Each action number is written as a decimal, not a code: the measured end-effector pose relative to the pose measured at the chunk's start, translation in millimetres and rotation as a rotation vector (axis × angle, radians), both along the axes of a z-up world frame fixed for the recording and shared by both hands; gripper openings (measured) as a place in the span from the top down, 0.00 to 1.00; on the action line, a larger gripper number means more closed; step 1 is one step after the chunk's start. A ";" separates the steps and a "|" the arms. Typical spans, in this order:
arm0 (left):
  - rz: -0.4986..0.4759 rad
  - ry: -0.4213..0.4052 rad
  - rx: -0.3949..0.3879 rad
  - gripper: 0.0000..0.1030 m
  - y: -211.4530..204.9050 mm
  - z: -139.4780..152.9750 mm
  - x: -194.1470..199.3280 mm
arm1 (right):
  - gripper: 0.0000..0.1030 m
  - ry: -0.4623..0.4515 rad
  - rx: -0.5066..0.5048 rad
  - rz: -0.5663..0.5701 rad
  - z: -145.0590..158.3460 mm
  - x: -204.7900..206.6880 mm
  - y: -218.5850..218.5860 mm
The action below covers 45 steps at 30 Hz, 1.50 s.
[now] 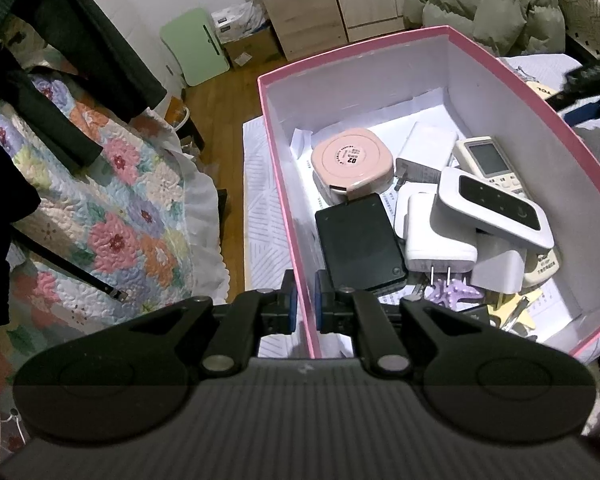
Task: Organize rigid objects
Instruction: 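Grasp the cream TCL remote with the right gripper and place it in the box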
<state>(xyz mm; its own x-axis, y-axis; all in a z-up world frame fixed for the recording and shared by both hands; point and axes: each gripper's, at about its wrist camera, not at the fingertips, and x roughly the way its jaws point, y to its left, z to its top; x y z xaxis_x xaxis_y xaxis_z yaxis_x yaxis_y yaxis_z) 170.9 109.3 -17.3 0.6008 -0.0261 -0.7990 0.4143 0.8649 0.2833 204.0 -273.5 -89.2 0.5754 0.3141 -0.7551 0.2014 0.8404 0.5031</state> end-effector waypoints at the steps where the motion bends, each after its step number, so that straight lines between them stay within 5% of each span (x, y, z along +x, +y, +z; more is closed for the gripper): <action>1: 0.000 -0.001 -0.002 0.93 -0.2 0.1 -0.1 | 0.25 -0.023 -0.013 -0.007 -0.3 4.4 5.5; 5: 0.000 -0.001 -0.004 0.93 -0.1 0.3 -0.3 | 0.23 -0.075 -0.167 0.030 0.5 27.8 39.2; 8: -0.002 -0.006 -0.006 0.93 0.9 0.7 -0.7 | 0.22 -0.112 -0.401 0.122 -3.7 38.7 71.8; 11: -0.002 -0.003 -0.012 0.93 1.5 1.0 -0.4 | 0.34 -0.180 -0.548 0.196 -6.0 33.7 95.0; 15: -0.006 -0.003 -0.010 0.93 2.3 2.1 -0.1 | 0.39 -0.186 -0.461 0.231 0.3 21.6 87.5; 26: -0.015 -0.009 -0.003 0.93 1.1 0.8 -1.1 | 0.40 -0.304 -0.444 0.203 30.8 -23.8 80.5; 34: -0.011 -0.010 -0.009 0.93 3.0 0.2 -1.5 | 0.40 -0.566 -0.611 0.113 101.1 -70.7 96.9; 39: -0.011 -0.012 -0.006 0.93 2.8 -0.1 -1.9 | 0.40 -0.667 -0.483 0.212 131.6 -79.2 115.2; 45: 0.005 -0.001 -0.007 0.93 0.5 1.4 0.8 | 0.39 -0.528 -0.207 0.382 121.7 -41.5 143.6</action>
<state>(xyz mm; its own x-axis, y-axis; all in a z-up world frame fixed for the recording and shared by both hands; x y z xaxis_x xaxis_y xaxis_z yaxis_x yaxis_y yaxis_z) 171.7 109.8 -15.9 0.6019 -0.0291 -0.7981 0.4100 0.8688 0.2776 162.5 -130.0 32.5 0.7606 0.4480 -0.4698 -0.3568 0.8931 0.2739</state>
